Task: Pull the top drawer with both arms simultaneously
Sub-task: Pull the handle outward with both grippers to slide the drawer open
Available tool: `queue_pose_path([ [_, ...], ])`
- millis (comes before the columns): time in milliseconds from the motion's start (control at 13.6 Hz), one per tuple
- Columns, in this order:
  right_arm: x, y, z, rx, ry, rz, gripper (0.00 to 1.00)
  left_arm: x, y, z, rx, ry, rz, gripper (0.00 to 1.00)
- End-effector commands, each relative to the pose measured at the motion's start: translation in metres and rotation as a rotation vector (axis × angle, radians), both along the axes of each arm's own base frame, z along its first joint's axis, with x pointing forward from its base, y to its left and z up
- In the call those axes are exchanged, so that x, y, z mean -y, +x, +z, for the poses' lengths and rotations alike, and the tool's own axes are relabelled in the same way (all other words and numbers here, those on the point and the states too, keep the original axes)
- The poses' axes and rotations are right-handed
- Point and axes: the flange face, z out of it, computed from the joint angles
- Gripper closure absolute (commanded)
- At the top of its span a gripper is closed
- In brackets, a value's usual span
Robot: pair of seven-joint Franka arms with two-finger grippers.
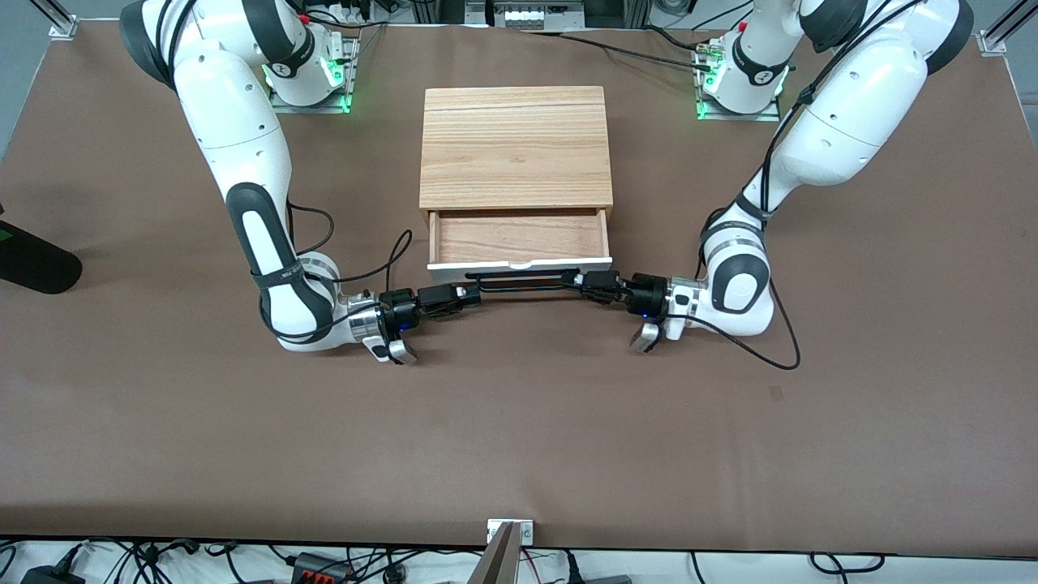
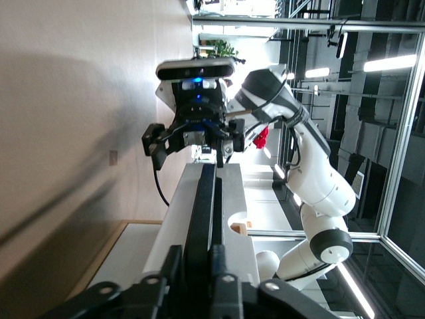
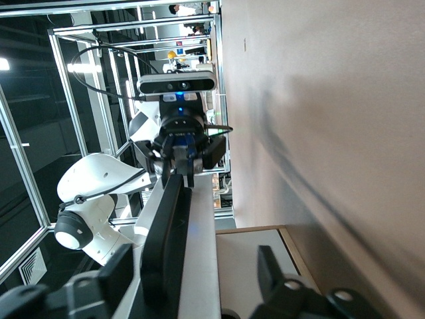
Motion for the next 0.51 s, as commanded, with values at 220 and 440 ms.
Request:
queue_pose_path([
  [220,-0.002,0.007,0.004,0.006,-0.014,0.010,0.00,-0.013,0.013,0.007,-0.046,-0.012,0.034,0.61],
  [440,0.013,0.030,0.024,0.045,-0.084,0.045,0.00,-0.022,0.019,0.011,-0.035,-0.012,0.044,0.61],
])
